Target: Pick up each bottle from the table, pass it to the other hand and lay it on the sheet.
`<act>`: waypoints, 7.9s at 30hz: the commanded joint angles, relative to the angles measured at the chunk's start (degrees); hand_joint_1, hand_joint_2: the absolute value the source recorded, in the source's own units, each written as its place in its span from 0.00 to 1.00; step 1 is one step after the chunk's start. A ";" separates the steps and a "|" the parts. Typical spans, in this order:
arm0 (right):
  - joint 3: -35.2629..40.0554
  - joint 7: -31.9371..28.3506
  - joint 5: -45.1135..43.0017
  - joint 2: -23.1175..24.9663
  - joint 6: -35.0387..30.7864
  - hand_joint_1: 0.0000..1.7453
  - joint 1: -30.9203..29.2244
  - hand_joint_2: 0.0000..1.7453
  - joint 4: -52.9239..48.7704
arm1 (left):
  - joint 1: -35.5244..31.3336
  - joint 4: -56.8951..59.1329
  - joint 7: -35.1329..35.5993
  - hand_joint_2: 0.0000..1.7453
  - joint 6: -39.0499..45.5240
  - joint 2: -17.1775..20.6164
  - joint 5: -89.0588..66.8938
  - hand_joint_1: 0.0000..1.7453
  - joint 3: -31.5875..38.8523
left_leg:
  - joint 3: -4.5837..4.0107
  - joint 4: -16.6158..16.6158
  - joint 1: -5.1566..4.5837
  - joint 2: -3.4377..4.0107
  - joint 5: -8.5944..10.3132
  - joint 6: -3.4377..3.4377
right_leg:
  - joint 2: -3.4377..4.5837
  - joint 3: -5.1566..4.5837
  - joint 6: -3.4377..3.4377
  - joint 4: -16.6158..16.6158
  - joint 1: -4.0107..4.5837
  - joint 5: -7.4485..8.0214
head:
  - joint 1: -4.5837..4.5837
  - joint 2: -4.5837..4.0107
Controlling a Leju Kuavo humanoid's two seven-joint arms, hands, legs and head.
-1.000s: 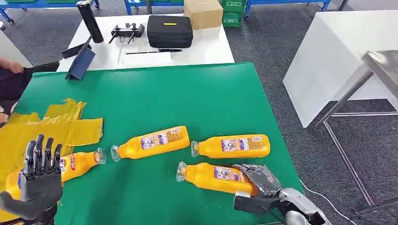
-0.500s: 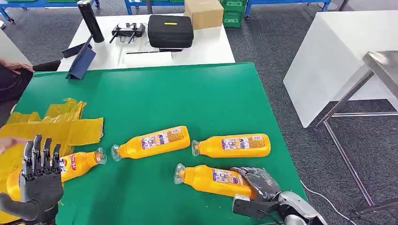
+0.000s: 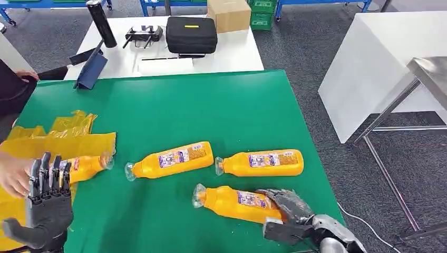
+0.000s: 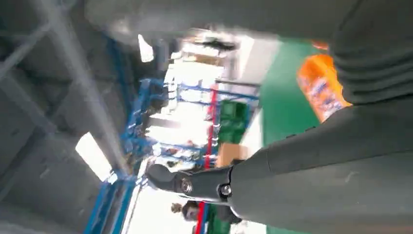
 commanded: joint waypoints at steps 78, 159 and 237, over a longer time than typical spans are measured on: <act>-11.83 -2.10 2.78 -0.08 -10.28 0.00 3.59 1.00 -12.30 | -0.01 -2.44 -2.15 1.00 60.60 8.22 -49.12 1.00 13.21 | -0.97 0.09 -0.09 -0.47 0.42 -0.10 | -0.37 -0.92 0.10 0.21 -0.13 0.06 | -0.20 0.00; 14.80 6.55 7.39 -5.23 3.88 1.00 -29.60 1.00 35.92 | -7.41 6.21 -8.33 1.00 2.48 11.56 -3.92 0.00 -0.85 | -0.65 -0.08 -0.15 -0.67 0.68 0.05 | -0.56 -0.50 0.25 -0.01 -0.13 0.18 | -0.15 0.00; 32.92 1.94 -3.21 32.46 -4.47 1.00 -24.44 1.00 29.22 | -8.27 6.28 3.11 1.00 2.05 4.99 15.18 0.00 -21.26 | -1.01 -0.04 -0.08 -0.57 0.81 -0.06 | -0.53 -0.93 0.19 0.12 -0.07 0.28 | -0.18 0.00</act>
